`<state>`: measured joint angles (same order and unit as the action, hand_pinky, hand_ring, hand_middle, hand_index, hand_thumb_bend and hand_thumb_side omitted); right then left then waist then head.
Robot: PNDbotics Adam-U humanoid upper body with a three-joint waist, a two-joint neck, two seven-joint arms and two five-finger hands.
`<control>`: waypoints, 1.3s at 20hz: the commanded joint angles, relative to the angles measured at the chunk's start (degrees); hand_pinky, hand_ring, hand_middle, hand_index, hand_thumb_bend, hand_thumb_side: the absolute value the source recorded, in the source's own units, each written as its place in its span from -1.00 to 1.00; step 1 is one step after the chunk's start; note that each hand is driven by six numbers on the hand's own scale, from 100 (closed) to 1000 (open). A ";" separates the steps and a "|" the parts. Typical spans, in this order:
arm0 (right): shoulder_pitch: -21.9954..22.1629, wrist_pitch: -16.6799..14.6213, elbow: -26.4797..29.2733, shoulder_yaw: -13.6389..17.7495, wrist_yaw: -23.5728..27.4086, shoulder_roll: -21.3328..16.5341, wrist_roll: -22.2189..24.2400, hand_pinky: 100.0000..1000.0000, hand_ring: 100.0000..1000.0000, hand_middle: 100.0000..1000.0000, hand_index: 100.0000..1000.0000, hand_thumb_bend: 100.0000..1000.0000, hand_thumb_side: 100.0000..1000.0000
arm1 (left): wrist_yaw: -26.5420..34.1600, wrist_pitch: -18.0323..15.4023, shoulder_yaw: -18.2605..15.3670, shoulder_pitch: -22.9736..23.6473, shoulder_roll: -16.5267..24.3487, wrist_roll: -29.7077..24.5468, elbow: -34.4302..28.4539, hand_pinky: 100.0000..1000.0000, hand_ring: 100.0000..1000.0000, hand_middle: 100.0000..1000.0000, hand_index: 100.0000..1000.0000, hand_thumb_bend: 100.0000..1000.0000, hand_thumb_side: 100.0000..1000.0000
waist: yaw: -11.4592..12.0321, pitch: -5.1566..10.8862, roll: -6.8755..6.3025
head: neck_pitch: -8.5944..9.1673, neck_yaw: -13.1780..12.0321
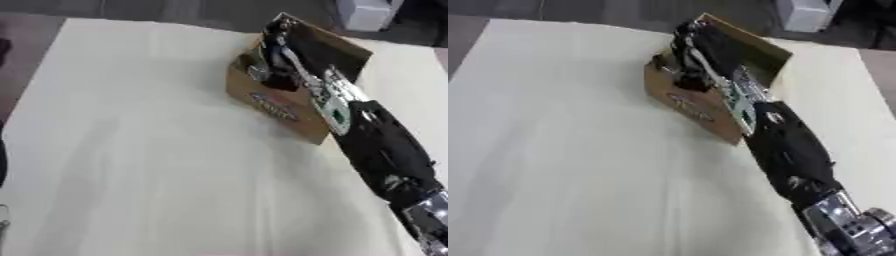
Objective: Pick up objects on the table and place them in the box.
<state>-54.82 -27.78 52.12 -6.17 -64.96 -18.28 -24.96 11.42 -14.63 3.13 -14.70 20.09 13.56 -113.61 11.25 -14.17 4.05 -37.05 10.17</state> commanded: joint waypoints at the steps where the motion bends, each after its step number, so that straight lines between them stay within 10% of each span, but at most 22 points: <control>1: -1.88 0.94 -2.37 1.67 -2.92 -2.08 -2.41 -1.00 -1.00 -1.00 -1.00 -0.55 -0.72 | -0.03 -0.03 0.20 -0.77 0.13 -0.20 -0.98 1.00 0.67 0.69 0.74 -1.00 1.00 | 0.21 0.70 -0.09 | 1.46 1.07; 7: -2.55 3.41 -5.33 3.57 -5.60 -3.55 -4.62 -1.00 -1.00 -1.00 -1.00 -0.45 -0.69 | -0.23 0.04 0.24 -0.60 0.02 -0.27 -0.98 1.00 0.67 0.69 0.74 -1.00 1.00 | 0.40 0.52 -0.02 | 2.82 1.94; 9: -2.64 4.78 -6.09 3.68 -7.19 -4.14 -4.58 -1.00 -0.92 -0.97 -0.77 -0.25 -0.22 | -0.26 0.05 0.22 -0.53 0.01 -0.27 -0.98 1.00 0.67 0.69 0.74 -1.00 1.00 | 0.35 0.53 -0.02 | 3.20 2.11; 10: -2.67 5.90 -6.41 3.48 -8.92 -4.36 -3.80 -1.00 -0.43 -0.39 -0.21 -0.23 0.12 | -0.27 0.06 0.21 -0.48 0.00 -0.26 -0.98 1.00 0.67 0.69 0.74 -1.00 1.00 | 0.30 0.54 -0.03 | 3.32 2.14; 13: -2.42 7.66 -7.74 3.15 -13.32 -4.15 1.11 -0.69 0.11 0.23 0.32 -0.43 0.62 | -0.30 0.07 0.20 -0.38 -0.04 -0.25 -0.98 1.00 0.67 0.69 0.74 -1.00 1.00 | 0.10 0.61 -0.11 | 3.36 2.12; 26: -2.21 -0.40 -2.95 1.26 -4.68 -4.62 8.78 -0.07 0.46 0.56 0.58 -0.65 1.00 | -0.38 0.25 0.09 0.38 -0.12 -0.16 -0.98 1.00 0.66 0.69 0.74 -1.00 1.00 | -0.87 1.20 -0.38 | 3.05 1.34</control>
<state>-55.80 -27.55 47.60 -4.91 -70.41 -21.22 -16.43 11.16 -14.44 3.42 -14.10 19.60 13.44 -113.61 10.40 -14.28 4.08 -34.36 11.57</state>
